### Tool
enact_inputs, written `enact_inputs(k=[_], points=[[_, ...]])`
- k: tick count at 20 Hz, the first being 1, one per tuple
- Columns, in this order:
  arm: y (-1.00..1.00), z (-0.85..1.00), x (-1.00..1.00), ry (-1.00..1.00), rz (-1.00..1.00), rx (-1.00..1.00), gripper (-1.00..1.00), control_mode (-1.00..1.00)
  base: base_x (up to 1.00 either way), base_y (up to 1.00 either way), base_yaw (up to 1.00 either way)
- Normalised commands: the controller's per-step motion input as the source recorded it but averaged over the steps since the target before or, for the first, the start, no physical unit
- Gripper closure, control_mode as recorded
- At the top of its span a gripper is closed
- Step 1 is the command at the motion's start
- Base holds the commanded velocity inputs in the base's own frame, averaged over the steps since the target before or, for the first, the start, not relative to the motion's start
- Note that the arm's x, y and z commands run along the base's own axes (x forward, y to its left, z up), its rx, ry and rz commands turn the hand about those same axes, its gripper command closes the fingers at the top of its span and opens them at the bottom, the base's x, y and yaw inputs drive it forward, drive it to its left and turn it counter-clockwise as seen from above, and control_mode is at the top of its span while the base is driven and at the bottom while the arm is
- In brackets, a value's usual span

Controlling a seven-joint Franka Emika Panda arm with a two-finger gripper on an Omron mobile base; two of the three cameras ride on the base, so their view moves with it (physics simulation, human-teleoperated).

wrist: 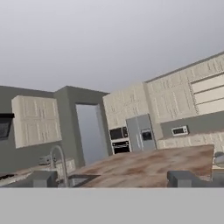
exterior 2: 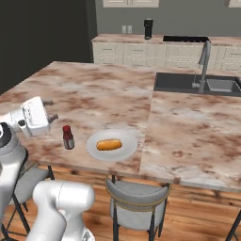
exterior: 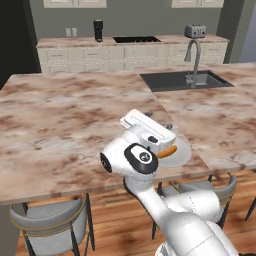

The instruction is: Move the hot dog bun to the plate on the dining table and place the condiment next to that plate. Then navigate to the fridge and take the sausage and place it on the plate as well.

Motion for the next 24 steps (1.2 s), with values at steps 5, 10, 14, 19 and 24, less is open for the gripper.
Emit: enact_inputs(k=[5, 10, 14, 19, 24], points=[[-0.77, 0.83, -0.31, 0.27, -0.05, 0.0, -1.0, -1.0, 0.0, 0.0, 0.0], [-0.87, 0.6, -0.31, 0.26, 0.0, 0.0, -1.0, -1.0, 0.0, 0.0, 0.0], [-0.88, 0.59, -0.35, 0.25, 0.0, 0.0, -1.0, -1.0, 0.0, 0.0, 0.0], [-0.76, 0.3, -0.5, 0.24, 0.02, 0.0, -1.0, -1.0, 0.0, 0.0, 0.0], [-0.19, 0.08, -0.87, 0.11, 0.26, 0.07, -1.0, -1.0, 0.0, 0.0, 0.0]])
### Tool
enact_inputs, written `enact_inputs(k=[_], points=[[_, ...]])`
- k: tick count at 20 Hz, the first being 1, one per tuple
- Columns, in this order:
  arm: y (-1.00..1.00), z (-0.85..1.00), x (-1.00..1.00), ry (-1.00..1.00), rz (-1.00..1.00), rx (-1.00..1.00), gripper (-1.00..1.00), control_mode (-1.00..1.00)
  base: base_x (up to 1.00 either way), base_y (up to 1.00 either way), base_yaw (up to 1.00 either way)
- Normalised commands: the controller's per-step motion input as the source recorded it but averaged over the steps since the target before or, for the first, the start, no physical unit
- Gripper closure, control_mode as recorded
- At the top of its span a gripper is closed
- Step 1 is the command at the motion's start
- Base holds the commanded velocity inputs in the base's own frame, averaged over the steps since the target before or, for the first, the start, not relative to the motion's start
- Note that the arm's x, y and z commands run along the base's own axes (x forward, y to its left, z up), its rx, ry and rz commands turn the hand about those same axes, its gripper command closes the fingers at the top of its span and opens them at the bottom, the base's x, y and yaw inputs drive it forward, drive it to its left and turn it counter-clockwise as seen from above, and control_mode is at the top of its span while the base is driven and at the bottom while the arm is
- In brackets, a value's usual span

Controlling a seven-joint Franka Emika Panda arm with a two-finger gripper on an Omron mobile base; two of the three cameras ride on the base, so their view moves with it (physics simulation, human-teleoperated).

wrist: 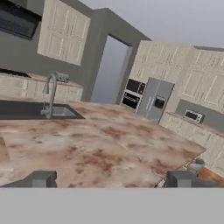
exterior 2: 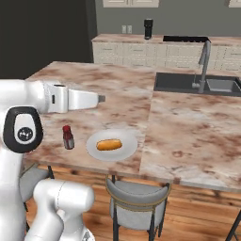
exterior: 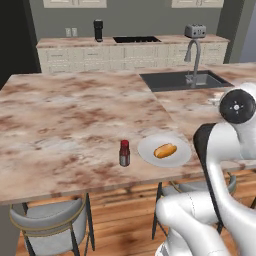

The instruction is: Move the hot dog bun to the plate on the dining table and place the condiment next to that plate. Then navigate to the fridge and take the sausage and place it on the plate as well.

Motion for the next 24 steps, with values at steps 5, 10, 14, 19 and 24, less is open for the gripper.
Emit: enact_inputs(k=[5, 10, 14, 19, 24], points=[[0.17, -0.01, -0.8, 0.04, 0.37, 0.16, -1.0, -1.0, 0.0, 0.0, 0.0], [0.31, -0.03, -0.69, 0.06, 0.38, 0.31, -1.0, -1.0, 0.0, 0.0, 0.0], [0.5, 0.0, -0.35, 0.27, 0.35, 0.38, -1.0, -1.0, 0.0, 0.0, 0.0], [0.57, -0.05, -0.36, 0.27, 0.3, 0.3, -1.0, -1.0, 0.0, 0.0, 0.0], [0.27, -0.02, -0.18, 0.02, 0.03, -0.03, -1.0, -1.0, 0.0, 0.0, 0.0]])
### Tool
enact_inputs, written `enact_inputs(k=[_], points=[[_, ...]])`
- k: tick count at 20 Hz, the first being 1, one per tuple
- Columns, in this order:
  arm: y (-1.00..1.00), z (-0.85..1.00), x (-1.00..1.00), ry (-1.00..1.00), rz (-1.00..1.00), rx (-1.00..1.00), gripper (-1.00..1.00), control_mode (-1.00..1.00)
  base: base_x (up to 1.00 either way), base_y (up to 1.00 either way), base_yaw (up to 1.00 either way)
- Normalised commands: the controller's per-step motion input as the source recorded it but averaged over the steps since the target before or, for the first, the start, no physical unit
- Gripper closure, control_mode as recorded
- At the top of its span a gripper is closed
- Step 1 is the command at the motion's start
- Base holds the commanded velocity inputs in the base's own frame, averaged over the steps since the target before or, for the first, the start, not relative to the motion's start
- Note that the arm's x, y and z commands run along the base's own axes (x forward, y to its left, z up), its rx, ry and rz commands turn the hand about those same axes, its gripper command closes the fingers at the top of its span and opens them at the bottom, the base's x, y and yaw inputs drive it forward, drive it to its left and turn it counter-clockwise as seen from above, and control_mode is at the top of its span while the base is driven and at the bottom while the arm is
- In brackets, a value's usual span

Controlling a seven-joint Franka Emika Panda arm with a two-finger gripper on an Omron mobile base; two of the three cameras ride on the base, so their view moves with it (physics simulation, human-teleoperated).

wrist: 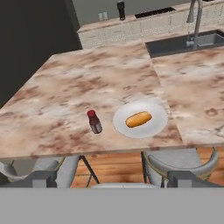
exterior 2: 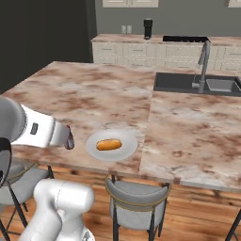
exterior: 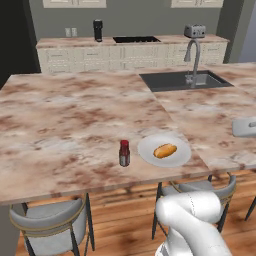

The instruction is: Move the hot dog bun to the plate on the dining table and place the condiment next to that plate. Then navigate to the fridge and take the sausage and place it on the plate as well.

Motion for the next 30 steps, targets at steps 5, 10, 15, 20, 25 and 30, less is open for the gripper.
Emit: enact_inputs(k=[5, 10, 15, 20, 25, 30], points=[[0.06, 0.0, -0.1, -0.04, 0.0, -0.05, -1.0, -1.0, 0.0, 0.0, 0.0], [0.0, 0.0, 0.0, 0.0, 0.0, 0.0, -1.0, 1.0, -0.51, 0.0, -0.45], [0.0, 0.0, 0.0, 0.0, 0.0, 0.0, -1.0, 1.0, -0.36, -0.02, -0.82], [0.0, 0.0, 0.0, 0.0, 0.0, 0.0, -1.0, 1.0, -0.05, -0.26, -0.83], [0.0, 0.0, 0.0, 0.0, 0.0, 0.0, -1.0, 1.0, 0.12, -0.68, -0.69], [0.0, 0.0, 0.0, 0.0, 0.0, 0.0, -1.0, 1.0, 0.25, -0.99, -0.45]])
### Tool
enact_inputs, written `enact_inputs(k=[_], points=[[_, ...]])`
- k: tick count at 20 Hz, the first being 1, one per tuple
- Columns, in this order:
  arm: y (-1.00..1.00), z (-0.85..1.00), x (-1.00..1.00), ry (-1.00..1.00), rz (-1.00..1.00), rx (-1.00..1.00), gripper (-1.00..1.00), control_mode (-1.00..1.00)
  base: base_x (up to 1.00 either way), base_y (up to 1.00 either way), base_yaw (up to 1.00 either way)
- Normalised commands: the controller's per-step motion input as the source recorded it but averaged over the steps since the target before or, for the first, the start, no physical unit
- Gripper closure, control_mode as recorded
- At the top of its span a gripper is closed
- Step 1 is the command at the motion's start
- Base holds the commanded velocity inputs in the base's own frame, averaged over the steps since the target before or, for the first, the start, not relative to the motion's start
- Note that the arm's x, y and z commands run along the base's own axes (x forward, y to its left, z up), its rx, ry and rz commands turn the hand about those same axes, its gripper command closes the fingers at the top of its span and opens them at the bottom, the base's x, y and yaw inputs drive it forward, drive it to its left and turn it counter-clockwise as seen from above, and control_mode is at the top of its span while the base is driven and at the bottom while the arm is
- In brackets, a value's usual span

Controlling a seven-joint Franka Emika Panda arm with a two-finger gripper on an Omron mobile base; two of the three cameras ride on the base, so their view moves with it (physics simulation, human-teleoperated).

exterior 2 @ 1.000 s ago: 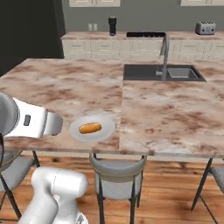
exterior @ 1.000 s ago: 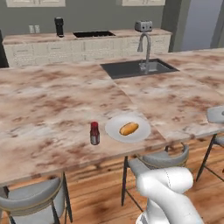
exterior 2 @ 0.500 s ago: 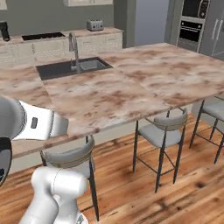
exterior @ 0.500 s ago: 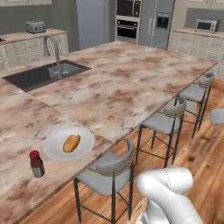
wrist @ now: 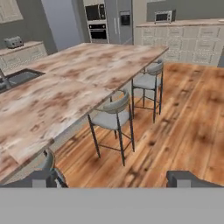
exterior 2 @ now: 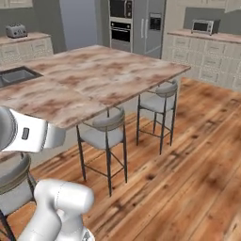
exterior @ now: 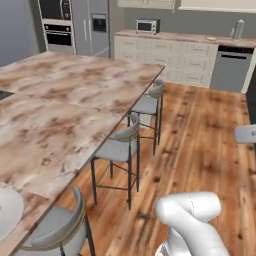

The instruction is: Move the hot dog bun to the plate on the dining table and place the condiment next to that plate. Then navigate to the fridge and take the sausage and place it on the plate as well.

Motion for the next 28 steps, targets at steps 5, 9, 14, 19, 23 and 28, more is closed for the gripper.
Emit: enact_inputs(k=[5, 9, 14, 19, 23, 28], points=[[0.0, 0.0, 0.0, 0.0, 0.0, 0.0, -1.0, 1.0, 0.52, -0.96, -0.36], [0.0, 0.0, 0.0, 0.0, 0.0, 0.0, -1.0, 1.0, 0.73, -0.69, -0.31], [0.0, 0.0, 0.0, 0.0, 0.0, 0.0, -1.0, 1.0, 0.89, -0.38, -0.27], [0.0, 0.0, 0.0, 0.0, 0.0, 0.0, -1.0, 1.0, 1.0, -0.16, -0.19], [0.0, 0.0, 0.0, 0.0, 0.0, 0.0, -1.0, 1.0, 1.0, -0.13, -0.09], [0.0, 0.0, 0.0, 0.0, 0.0, 0.0, -1.0, 1.0, 1.0, -0.12, 0.0]])
